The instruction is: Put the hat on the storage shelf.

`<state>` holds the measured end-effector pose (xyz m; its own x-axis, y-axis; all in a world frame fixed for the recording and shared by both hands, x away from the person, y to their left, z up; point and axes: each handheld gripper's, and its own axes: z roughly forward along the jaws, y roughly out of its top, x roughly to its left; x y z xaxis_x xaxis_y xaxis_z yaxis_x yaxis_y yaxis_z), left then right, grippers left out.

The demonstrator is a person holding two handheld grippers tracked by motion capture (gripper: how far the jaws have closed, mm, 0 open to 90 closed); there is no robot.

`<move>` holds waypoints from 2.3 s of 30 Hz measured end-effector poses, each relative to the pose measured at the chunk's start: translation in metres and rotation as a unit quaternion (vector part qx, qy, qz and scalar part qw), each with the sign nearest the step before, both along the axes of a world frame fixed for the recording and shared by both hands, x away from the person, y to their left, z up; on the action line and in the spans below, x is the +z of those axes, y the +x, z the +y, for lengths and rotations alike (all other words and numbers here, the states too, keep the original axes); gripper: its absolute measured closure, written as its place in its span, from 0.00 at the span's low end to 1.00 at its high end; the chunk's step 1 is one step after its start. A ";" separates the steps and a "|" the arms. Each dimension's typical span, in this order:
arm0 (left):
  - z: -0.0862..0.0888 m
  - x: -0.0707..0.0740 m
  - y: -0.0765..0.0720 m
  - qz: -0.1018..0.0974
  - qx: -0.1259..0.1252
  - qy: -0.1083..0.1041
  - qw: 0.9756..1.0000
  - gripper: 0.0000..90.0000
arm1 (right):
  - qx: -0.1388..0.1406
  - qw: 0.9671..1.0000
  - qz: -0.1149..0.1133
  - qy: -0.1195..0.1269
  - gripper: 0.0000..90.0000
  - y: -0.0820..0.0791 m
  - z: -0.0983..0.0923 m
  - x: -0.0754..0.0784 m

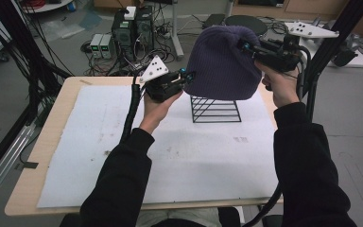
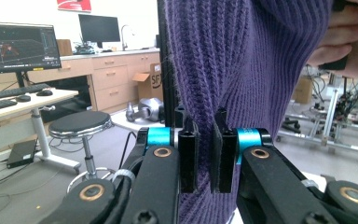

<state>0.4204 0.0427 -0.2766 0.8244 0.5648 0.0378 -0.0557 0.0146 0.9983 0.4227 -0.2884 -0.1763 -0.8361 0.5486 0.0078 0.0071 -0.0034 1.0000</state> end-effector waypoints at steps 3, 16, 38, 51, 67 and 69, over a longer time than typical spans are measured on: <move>-0.004 0.000 0.007 -0.002 0.004 0.001 1.000 0.93 | -0.005 1.000 -0.006 0.003 0.84 0.007 -0.003 -0.002; -0.025 -0.007 0.034 0.002 0.015 -0.039 0.999 0.93 | -0.060 0.998 -0.021 -0.016 0.84 0.032 -0.010 -0.001; -0.037 -0.038 0.042 0.028 0.020 -0.058 0.998 0.93 | -0.078 0.997 0.000 -0.013 0.84 0.046 -0.013 -0.022; -0.042 -0.066 0.037 0.058 0.020 -0.060 0.996 0.93 | -0.084 0.994 0.053 -0.041 0.83 0.046 -0.011 -0.037; -0.050 -0.075 0.029 0.063 0.027 -0.035 0.997 0.92 | -0.120 0.989 0.077 -0.030 0.83 0.023 -0.024 -0.059; -0.052 -0.080 0.028 0.066 0.032 -0.024 0.997 0.92 | -0.131 0.988 0.072 -0.041 0.83 0.022 -0.023 -0.066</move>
<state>0.4483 -0.0097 -0.3564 0.7823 0.6153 -0.0968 0.0729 0.0638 0.9953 0.4450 -0.3118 -0.2419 -0.6592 0.7494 0.0624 0.1592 0.0579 0.9856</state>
